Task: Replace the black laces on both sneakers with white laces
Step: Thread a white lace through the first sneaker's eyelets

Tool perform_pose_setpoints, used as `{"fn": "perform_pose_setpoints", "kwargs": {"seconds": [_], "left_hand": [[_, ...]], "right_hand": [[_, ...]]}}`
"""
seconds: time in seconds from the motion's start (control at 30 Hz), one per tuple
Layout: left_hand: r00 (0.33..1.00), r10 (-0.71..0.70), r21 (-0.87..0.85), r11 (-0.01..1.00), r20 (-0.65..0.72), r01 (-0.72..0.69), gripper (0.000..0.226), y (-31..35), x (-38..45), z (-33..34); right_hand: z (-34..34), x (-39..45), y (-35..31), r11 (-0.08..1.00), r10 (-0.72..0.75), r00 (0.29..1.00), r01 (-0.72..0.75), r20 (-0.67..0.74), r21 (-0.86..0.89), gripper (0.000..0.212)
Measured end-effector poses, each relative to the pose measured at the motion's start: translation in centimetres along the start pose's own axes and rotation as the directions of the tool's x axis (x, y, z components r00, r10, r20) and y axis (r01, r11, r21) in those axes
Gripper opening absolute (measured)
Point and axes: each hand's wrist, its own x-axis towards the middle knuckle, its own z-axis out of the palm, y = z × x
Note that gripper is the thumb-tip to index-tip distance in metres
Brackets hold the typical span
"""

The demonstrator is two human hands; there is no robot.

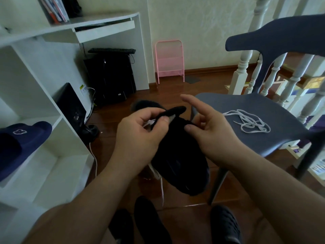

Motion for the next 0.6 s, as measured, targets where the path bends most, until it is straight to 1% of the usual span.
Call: {"fn": "perform_pose_setpoints", "kwargs": {"seconds": [0.03,0.1,0.13,0.2,0.23,0.27,0.33,0.4,0.5,0.6], "left_hand": [[0.999,0.040,0.003,0.999,0.014,-0.040,0.026,0.1,-0.3,0.2],[0.993,0.119,0.082,0.989,0.020,-0.120,0.024,0.0,-0.6,0.2],[0.987,0.159,0.132,0.978,0.039,-0.163,0.021,-0.2,-0.6,0.2],[0.961,0.240,0.228,0.937,0.136,-0.266,0.013,-0.4,-0.5,-0.1],[0.946,0.270,0.250,0.918,0.181,-0.309,0.014,-0.3,-0.5,-0.3],[0.941,0.277,0.246,0.915,0.193,-0.320,0.020,-0.2,-0.5,-0.4],[0.958,0.239,0.217,0.938,0.160,-0.270,0.029,0.0,-0.4,-0.6],[0.971,0.202,0.249,0.941,0.124,-0.228,0.036,0.0,-0.1,-0.8],[0.978,0.183,0.294,0.933,0.103,-0.206,0.040,-0.4,0.2,-1.2],[0.985,0.165,0.257,0.951,0.055,-0.173,0.040,-0.5,0.2,-1.3]], "right_hand": [[0.3,-0.2,-0.3,0.999,-0.034,0.999,0.034,0.022,0.029,0.064],[0.9,-0.2,-0.5,0.995,-0.058,0.998,0.057,0.009,0.088,0.051],[1.1,-0.1,-0.3,0.993,-0.050,0.999,0.052,-0.018,0.106,0.044],[1.2,0.0,0.1,0.988,-0.007,0.998,0.018,-0.068,0.156,0.040],[1.1,0.1,0.3,0.983,0.023,0.996,-0.008,-0.081,0.182,0.041],[0.9,0.2,0.5,0.977,0.058,0.994,-0.037,-0.091,0.212,0.042],[0.4,0.5,0.9,0.949,0.121,0.987,-0.083,-0.105,0.305,0.042],[0.0,0.8,1.1,0.903,0.170,0.979,-0.110,-0.111,0.416,0.044],[-0.4,0.9,1.2,0.824,0.223,0.971,-0.142,-0.083,0.549,0.046],[-0.4,0.9,1.0,0.777,0.225,0.974,-0.157,-0.037,0.609,0.053]]}}
